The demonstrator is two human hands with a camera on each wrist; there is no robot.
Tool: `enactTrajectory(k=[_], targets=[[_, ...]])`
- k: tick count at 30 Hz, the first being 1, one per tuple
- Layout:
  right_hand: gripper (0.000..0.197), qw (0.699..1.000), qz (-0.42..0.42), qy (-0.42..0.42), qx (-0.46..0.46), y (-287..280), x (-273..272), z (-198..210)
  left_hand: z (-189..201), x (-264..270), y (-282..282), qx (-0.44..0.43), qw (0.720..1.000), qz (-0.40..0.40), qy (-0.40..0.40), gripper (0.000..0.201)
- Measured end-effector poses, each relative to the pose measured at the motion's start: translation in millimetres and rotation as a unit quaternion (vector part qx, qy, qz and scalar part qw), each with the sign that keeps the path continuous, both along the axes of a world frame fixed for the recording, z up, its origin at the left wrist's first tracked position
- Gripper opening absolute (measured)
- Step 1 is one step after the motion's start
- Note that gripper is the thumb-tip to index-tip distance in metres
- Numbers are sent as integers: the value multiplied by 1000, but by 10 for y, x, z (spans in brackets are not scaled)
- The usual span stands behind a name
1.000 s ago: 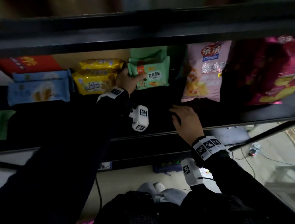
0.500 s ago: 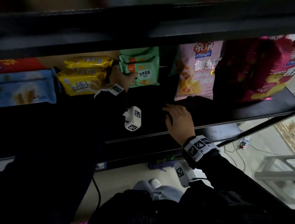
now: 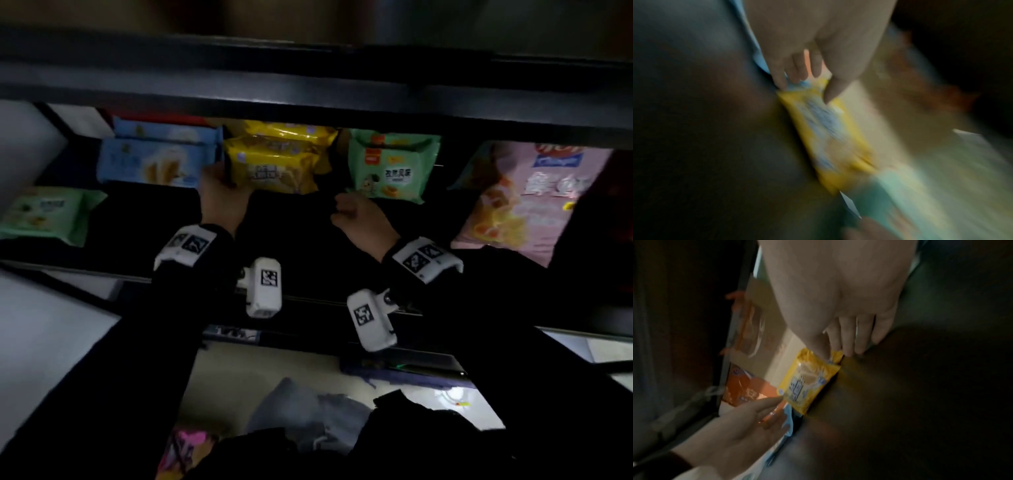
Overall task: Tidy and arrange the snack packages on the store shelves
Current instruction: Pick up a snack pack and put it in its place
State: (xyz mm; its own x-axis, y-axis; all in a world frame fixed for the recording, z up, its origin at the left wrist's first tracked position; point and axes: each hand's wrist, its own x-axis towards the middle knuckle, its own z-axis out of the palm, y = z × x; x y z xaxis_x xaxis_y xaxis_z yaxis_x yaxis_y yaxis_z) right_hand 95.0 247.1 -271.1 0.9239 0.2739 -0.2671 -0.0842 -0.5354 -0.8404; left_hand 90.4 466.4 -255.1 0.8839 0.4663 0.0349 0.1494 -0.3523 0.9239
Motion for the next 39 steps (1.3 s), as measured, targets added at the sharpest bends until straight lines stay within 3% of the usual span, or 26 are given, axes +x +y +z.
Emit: enactTrajectory(k=[2, 5, 10, 13, 17, 20, 22, 24, 25, 28, 30, 36, 39], targets=[[58, 1000, 2, 2, 10, 255, 137, 26, -44, 133, 218, -5, 998, -25, 55, 51], [71, 998, -49, 21, 36, 518, 299, 42, -72, 314, 393, 12, 981, -163, 102, 68], [76, 994, -102, 27, 30, 624, 284, -9, -42, 330, 476, 6, 957, -255, 138, 55], [67, 979, -170, 34, 109, 613, 180, -11, -65, 209, 505, -27, 951, -275, 140, 53], [45, 916, -251, 46, 309, 630, -19, 35, -36, -46, 459, -160, 927, -314, 131, 57], [43, 828, -311, 95, 457, 707, -87, 71, -45, -236, 370, -194, 917, -328, 114, 55], [38, 793, -325, 137, 496, 760, -101, 125, -42, -348, 322, -191, 921, -327, 94, 53], [35, 781, -317, 156, 516, 779, -105, 157, -44, -413, 310, -205, 927, -304, 76, 64], [37, 774, -313, 158, 527, 782, -102, 162, -49, -427, 314, -209, 930, -295, 64, 60], [40, 750, -307, 170, 560, 811, -111, 187, -13, -435, 318, -219, 931, -288, 36, 17], [46, 749, -281, 193, 568, 865, -136, 216, 10, -444, 304, -242, 927, -285, 25, 15], [51, 787, -201, 204, 547, 935, -157, 279, 14, -483, 309, -296, 896, -327, 47, 20], [48, 799, -188, 196, 536, 898, -132, 270, 52, -463, 394, -248, 905, -334, 86, 31]])
